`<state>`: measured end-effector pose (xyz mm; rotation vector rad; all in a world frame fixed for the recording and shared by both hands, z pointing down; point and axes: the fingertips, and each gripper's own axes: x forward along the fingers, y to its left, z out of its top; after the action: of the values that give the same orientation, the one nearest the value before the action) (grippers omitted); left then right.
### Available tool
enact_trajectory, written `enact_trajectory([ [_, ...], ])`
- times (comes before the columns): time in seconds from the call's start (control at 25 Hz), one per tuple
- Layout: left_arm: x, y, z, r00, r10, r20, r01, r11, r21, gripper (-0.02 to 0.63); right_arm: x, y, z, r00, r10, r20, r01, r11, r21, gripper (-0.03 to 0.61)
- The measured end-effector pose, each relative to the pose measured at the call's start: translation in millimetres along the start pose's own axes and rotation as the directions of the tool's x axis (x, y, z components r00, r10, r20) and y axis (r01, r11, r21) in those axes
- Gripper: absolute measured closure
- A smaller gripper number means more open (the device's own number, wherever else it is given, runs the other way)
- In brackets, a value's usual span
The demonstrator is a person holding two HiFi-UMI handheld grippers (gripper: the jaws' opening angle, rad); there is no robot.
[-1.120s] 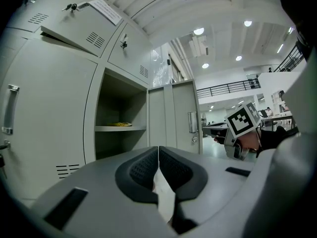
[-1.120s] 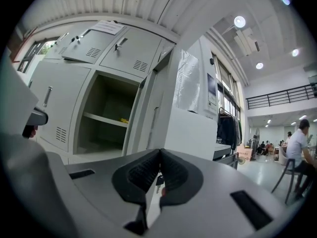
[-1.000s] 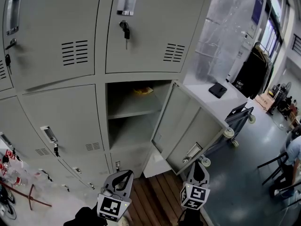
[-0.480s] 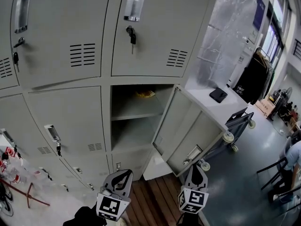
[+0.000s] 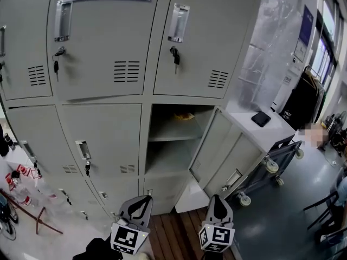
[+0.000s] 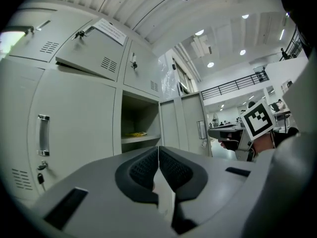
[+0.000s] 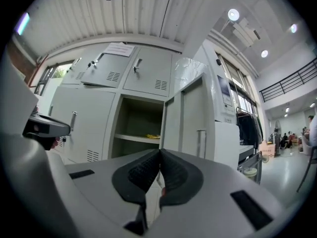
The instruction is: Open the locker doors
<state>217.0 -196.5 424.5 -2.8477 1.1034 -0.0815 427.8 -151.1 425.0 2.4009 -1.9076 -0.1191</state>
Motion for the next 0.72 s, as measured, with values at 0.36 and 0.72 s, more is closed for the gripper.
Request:
enact_trajectory([
  [0.36, -63.3, 32.7, 7.1, 0.992, 0.128, 0.001, -0.128, 0.992, 0.021, 0.589, -27.8, 95.5, 10.0, 0.981, 0.19, 0.033, -0.191, 0.981, 0.031, 0.561],
  [0.72, -129.3, 68.1, 4.3, 0.964, 0.264, -0.018, -0.264, 0.964, 0.036, 0.589, -46.3, 177.7, 7.6, 0.932, 0.36, 0.05, -0.362, 0.932, 0.031, 0.563],
])
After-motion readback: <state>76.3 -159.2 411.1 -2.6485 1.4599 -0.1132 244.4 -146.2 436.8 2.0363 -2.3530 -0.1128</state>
